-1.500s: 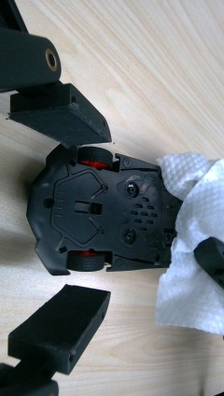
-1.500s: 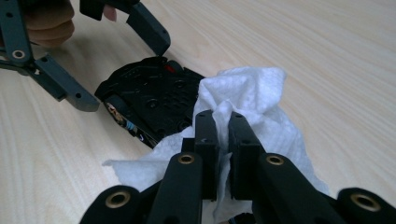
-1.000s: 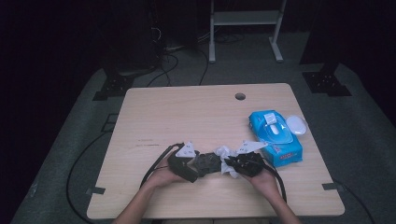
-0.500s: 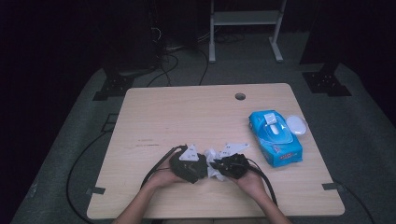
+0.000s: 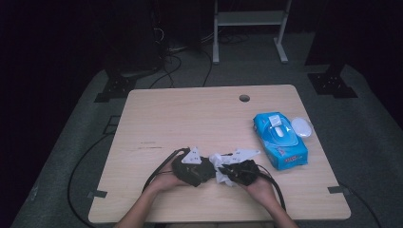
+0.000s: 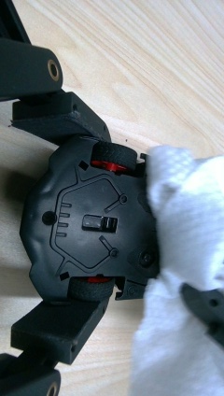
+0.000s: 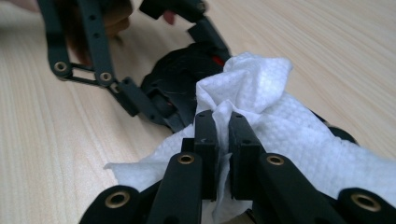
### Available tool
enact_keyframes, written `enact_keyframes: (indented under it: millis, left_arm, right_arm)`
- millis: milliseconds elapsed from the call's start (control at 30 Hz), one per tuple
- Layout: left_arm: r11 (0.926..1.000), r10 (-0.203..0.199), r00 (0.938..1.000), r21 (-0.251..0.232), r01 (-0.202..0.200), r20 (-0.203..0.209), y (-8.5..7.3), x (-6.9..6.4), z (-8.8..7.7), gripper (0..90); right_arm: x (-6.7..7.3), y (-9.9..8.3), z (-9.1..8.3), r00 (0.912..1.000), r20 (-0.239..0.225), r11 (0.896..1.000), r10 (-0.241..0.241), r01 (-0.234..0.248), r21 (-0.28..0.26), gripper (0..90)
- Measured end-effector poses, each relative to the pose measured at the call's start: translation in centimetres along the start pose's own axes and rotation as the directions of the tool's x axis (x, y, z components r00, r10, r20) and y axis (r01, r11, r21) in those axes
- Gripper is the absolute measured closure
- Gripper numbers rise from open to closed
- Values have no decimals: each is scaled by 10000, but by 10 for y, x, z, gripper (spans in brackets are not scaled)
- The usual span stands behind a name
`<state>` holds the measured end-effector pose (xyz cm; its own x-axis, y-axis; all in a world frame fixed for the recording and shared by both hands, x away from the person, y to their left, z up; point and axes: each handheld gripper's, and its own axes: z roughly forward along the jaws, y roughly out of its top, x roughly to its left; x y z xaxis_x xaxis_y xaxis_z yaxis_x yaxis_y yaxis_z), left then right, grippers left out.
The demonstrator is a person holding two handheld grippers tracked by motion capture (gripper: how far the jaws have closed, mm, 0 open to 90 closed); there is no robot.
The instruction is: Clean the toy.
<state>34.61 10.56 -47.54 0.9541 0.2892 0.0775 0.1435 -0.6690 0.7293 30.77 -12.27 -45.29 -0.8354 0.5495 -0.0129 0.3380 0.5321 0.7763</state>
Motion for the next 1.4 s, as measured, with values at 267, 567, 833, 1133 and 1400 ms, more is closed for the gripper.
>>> enact_keyframes:
  millis: [267, 567, 833, 1133, 1400]
  left_arm:
    - [9999, 1, 10000, -114, -1, 51, 0, 0, -1, 239]
    - [10000, -14, 10000, -71, 14, 38, 0, -1, 0, 239]
    - [9999, 29, 10000, -113, -29, 42, 2, 0, 1, 240]
    - [9998, 32, 10000, -171, -32, -4, 2, -1, -3, 240]
    - [9998, 123, 9999, -152, -123, -27, 3, -1, -3, 241]
  right_arm:
    - [-18, -11, -18, 9946, 895, 9985, 531, -539, 63, 836]
    - [-5, -7, -7, 9982, 566, 9996, 203, -190, -225, 836]
    - [-13, -14, -14, 9936, 843, 9962, 750, -710, -496, 836]
    - [-9, -11, -11, 9955, 791, 9976, 520, -480, -506, 835]
    - [-2, -10, -7, 9977, 480, 9973, 480, -452, -572, 835]
